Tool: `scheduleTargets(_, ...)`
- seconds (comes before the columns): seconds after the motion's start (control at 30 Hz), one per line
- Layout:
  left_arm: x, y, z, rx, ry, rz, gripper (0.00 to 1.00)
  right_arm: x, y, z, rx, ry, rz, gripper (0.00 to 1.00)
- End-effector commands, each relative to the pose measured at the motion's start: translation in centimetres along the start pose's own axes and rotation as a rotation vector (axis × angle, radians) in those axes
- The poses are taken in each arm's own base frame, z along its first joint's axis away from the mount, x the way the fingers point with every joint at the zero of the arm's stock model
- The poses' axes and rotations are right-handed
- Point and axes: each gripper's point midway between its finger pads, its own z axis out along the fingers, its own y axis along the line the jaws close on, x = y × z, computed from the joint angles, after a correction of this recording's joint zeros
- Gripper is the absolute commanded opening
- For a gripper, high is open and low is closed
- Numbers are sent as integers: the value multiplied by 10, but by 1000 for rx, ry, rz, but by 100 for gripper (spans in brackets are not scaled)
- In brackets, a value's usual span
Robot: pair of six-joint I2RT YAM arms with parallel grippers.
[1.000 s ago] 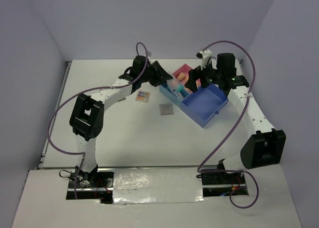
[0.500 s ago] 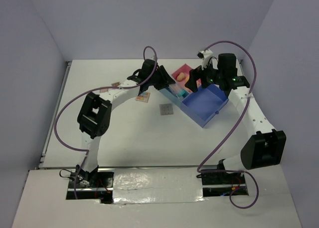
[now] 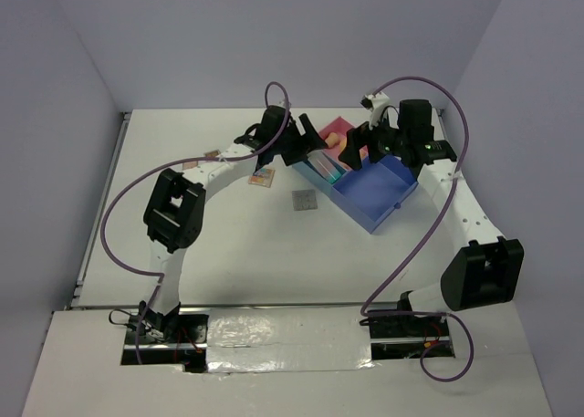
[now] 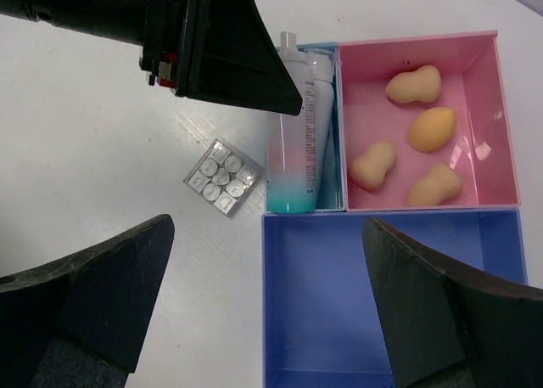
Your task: Organize the makeup
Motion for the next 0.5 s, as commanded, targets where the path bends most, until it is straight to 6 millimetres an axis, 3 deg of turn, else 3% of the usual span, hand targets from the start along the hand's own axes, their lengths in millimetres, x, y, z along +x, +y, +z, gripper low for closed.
scheduleTargets(0.0, -14, -31, -9, 87, -37, 36, 91, -13, 1, -9, 3, -47, -44, 100)
scheduleTargets(0.13, -24, -44, -28, 107, -76, 71, 88, -7, 6, -10, -31, -25, -95, 100)
scheduleTargets(0.23, -34, -39, -52, 50, -136, 139, 84, 5, 9, -9, -58, 5, -215, 100)
scheduleTargets(0.37, -37, -8, -88, -39, -199, 175, 75, 19, 18, -5, -162, 52, -334, 100)
scheduleTargets(0.4, -28, 16, -93, -78, -184, 172, 67, 24, 28, -8, -216, 70, -351, 100)
scheduleTargets(0.43, -38, 13, -113, -78, -235, 173, 64, 25, 36, -6, -276, 66, -450, 100)
scheduleTargets(0.47, -37, 22, -121, -93, -245, 168, 60, 31, 49, -4, -350, 66, -480, 99)
